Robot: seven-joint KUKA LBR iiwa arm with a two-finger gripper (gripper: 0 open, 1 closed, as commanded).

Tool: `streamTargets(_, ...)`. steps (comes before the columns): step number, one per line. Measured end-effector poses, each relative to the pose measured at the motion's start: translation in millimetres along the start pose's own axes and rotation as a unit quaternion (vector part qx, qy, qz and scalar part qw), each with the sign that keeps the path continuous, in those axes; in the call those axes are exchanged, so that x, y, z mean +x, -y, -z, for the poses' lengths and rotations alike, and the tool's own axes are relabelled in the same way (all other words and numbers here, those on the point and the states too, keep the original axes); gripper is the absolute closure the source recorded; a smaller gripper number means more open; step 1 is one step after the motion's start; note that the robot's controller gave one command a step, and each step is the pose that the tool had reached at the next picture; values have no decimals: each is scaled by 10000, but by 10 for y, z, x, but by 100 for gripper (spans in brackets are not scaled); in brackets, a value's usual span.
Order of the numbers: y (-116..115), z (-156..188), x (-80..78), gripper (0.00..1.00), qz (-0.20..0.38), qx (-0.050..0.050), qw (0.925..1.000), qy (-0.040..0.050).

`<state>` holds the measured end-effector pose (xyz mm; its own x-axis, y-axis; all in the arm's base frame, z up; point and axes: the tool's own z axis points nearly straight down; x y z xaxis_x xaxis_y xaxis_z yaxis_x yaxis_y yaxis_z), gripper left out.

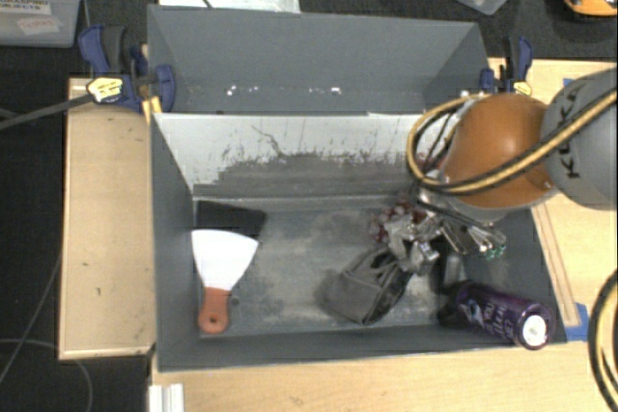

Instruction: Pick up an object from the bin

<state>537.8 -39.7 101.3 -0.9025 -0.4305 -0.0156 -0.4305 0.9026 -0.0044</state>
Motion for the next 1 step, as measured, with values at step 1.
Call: streamTargets(1, -16, 191, 19, 100, -9, -31, 10000, -47)
